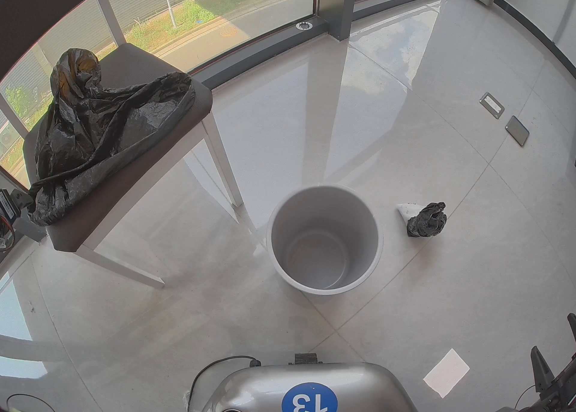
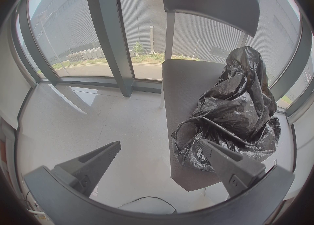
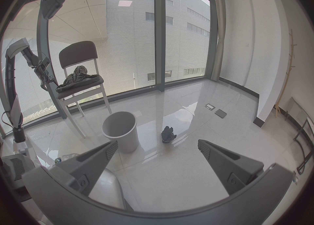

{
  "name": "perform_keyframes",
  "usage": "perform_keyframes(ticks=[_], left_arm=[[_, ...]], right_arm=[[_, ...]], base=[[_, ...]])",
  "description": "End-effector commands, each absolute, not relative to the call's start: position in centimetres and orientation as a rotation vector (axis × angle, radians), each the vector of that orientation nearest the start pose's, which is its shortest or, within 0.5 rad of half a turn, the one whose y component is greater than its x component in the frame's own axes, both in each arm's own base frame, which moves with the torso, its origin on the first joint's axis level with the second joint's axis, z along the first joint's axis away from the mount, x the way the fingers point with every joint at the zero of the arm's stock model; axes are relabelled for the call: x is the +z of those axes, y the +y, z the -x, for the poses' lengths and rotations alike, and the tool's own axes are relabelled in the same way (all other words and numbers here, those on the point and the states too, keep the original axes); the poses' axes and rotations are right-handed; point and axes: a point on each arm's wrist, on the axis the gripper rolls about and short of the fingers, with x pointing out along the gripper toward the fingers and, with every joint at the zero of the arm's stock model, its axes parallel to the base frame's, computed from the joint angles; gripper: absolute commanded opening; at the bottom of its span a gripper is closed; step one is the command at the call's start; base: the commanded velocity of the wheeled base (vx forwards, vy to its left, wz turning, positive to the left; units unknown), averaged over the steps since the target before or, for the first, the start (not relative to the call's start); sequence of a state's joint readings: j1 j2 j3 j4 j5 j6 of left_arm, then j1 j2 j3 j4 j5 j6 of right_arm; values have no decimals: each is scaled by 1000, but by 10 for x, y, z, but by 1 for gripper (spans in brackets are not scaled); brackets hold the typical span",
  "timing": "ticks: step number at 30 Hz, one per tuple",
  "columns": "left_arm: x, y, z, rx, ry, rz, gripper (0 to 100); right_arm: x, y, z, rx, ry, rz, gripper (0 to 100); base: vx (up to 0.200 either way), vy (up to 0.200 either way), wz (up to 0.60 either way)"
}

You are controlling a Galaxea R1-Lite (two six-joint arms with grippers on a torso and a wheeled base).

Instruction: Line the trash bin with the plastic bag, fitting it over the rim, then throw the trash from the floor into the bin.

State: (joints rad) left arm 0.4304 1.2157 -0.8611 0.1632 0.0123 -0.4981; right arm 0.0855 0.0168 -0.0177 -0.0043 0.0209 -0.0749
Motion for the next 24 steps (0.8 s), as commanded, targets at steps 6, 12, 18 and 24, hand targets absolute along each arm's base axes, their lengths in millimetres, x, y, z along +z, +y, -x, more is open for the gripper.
perform_keyframes(ticks=[6,12,18,24], left_arm=[[228,78,-173,528,461,613,100],[225,78,-186,500,441,655,100],[223,76,-195,475,428,674,100],[225,73,-198,453,397,683,100]], right_arm=[[76,-2,23,106,-8,73,100],[76,-1,23,107,-9,75,100],[76,-1,23,107,-9,75,100],[76,-1,23,107,-9,75,100]], base=[[0,0,0],[0,0,0],[0,0,0],[0,0,0]])
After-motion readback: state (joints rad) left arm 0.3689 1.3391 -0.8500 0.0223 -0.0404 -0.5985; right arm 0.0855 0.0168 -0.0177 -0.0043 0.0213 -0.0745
